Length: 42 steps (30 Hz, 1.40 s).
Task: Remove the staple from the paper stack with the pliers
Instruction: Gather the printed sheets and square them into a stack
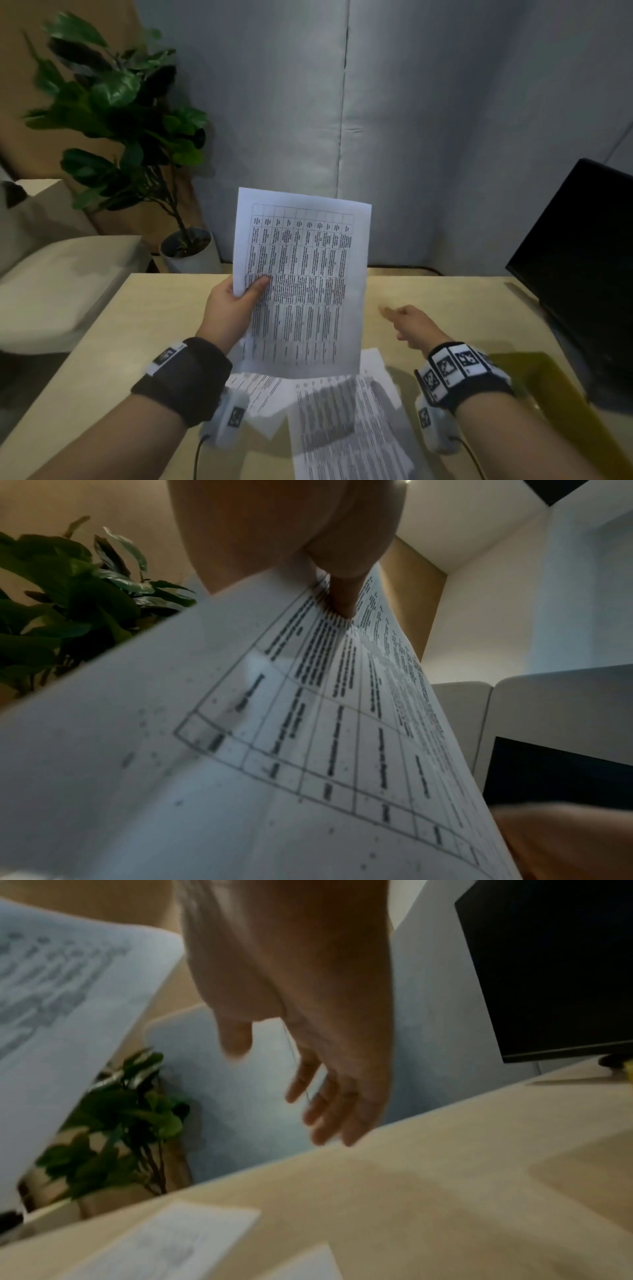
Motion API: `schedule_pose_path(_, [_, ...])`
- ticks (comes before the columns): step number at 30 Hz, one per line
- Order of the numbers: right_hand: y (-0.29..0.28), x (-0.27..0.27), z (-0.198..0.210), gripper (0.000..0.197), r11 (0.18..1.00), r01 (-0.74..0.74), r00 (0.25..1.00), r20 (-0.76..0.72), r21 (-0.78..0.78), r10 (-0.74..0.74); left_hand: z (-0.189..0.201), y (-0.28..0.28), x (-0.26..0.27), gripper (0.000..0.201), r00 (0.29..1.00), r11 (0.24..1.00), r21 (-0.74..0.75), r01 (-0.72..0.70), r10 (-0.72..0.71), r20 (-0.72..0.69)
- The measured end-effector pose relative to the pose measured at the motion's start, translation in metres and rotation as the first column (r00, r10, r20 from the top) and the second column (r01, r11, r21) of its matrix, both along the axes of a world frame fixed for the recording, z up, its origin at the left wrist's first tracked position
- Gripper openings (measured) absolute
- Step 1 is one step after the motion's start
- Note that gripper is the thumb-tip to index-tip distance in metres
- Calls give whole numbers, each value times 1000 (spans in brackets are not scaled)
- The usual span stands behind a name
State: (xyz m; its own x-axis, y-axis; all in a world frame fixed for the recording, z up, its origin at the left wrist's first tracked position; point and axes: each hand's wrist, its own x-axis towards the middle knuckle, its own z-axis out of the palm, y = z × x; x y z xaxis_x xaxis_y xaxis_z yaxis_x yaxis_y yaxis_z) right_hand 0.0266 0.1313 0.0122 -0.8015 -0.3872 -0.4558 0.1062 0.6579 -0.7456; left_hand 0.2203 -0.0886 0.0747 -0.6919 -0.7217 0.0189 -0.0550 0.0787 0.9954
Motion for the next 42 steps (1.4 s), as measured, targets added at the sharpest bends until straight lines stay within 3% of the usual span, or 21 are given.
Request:
schedule_pose_path(2, [0, 5, -30, 66, 958, -108, 994, 13, 266, 108, -6, -3, 3, 10, 1000, 1000, 10, -4, 4, 3])
schedule_pose_path(5, [-4, 21, -68, 91, 800, -204, 978, 88, 565, 188, -16, -5, 7, 15, 1000, 999, 36, -11, 10, 16])
schedule_pose_path(7, [-7, 32, -87, 101, 723, -196, 977, 68, 662, 202, -22, -6, 9, 20, 1000, 999, 50, -16, 15, 20])
schedule_pose_path(10, [-10, 41, -98, 96, 694, -145, 979, 0, 705, 205, -28, -7, 12, 22, 999, 998, 64, -6, 4, 33])
schedule_pose_path(14, [-15, 36, -102, 89, 699, -183, 973, 28, 692, 227, -33, -9, 13, 20, 999, 998, 62, -20, 18, 27])
schedule_pose_path(18, [-11, 31, -105, 112, 781, -151, 988, 71, 606, 136, -35, -11, 14, 22, 999, 998, 62, -35, 34, 9])
schedule_pose_path(20, [-10, 31, -105, 114, 820, -124, 992, 80, 559, 95, -36, -11, 14, 25, 999, 998, 55, -35, 34, 19])
schedule_pose_path(28, [0, 25, -102, 92, 846, -134, 991, 68, 517, 115, -33, -5, 11, 25, 1000, 997, 72, -25, 24, 17])
schedule_pose_path(33, [6, 18, -90, 37, 882, -140, 977, -82, 450, 197, -27, 0, 8, 24, 1000, 998, 55, -29, 28, 13])
schedule_pose_path(37, [8, 9, -64, 41, 927, -137, 968, -149, 350, 199, -16, 4, 4, 23, 1000, 999, 31, -16, 16, 1])
schedule_pose_path(42, [4, 1, -15, 37, 992, -101, 968, -223, 80, 116, -2, 7, -1, 25, 1000, 1000, 18, -12, 12, -19])
